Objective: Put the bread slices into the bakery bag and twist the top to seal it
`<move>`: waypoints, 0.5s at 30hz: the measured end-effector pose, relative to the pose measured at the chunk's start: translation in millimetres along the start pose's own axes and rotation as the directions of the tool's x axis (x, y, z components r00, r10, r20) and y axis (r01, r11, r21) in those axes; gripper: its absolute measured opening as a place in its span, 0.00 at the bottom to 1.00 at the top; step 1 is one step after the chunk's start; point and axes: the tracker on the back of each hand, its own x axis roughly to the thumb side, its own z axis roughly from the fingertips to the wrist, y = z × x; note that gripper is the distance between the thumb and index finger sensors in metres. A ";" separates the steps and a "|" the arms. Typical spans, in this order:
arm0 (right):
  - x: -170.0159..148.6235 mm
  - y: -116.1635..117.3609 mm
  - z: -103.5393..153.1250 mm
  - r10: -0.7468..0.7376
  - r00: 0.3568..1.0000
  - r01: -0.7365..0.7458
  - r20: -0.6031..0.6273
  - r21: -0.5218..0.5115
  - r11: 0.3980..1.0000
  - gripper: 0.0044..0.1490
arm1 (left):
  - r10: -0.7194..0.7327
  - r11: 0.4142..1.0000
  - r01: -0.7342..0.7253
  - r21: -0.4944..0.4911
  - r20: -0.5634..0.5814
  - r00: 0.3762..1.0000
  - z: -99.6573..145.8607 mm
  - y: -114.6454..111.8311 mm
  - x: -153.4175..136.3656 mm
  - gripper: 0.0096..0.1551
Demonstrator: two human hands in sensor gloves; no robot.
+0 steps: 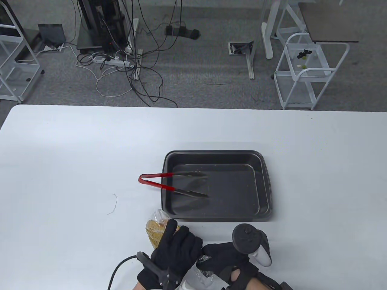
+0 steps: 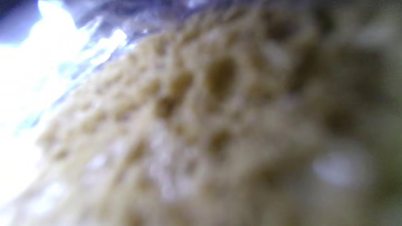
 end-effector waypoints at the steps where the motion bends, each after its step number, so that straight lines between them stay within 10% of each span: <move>1: -8.4 3.0 -2.5 -0.208 0.977 0.210 -0.039 0.068 0.975 0.26 | -0.038 0.998 0.039 0.041 -0.030 0.999 -3.2 0.3 3.2 0.26; 4: -24.7 22.6 -9.1 -0.579 0.810 0.579 -0.097 0.297 0.759 0.27 | -0.025 0.993 0.037 0.113 -0.106 0.994 -7.2 3.3 5.2 0.26; 8: -26.8 38.4 -13.2 -0.662 0.745 0.628 -0.085 0.425 0.652 0.28 | -0.018 0.990 0.031 0.140 -0.096 0.995 -4.8 6.4 4.1 0.25; 15: -21.4 11.3 -6.0 -0.449 0.892 0.410 0.042 0.342 0.846 0.48 | 0.191 0.973 -0.214 -0.088 -0.217 0.957 -4.8 -15.1 -24.8 0.25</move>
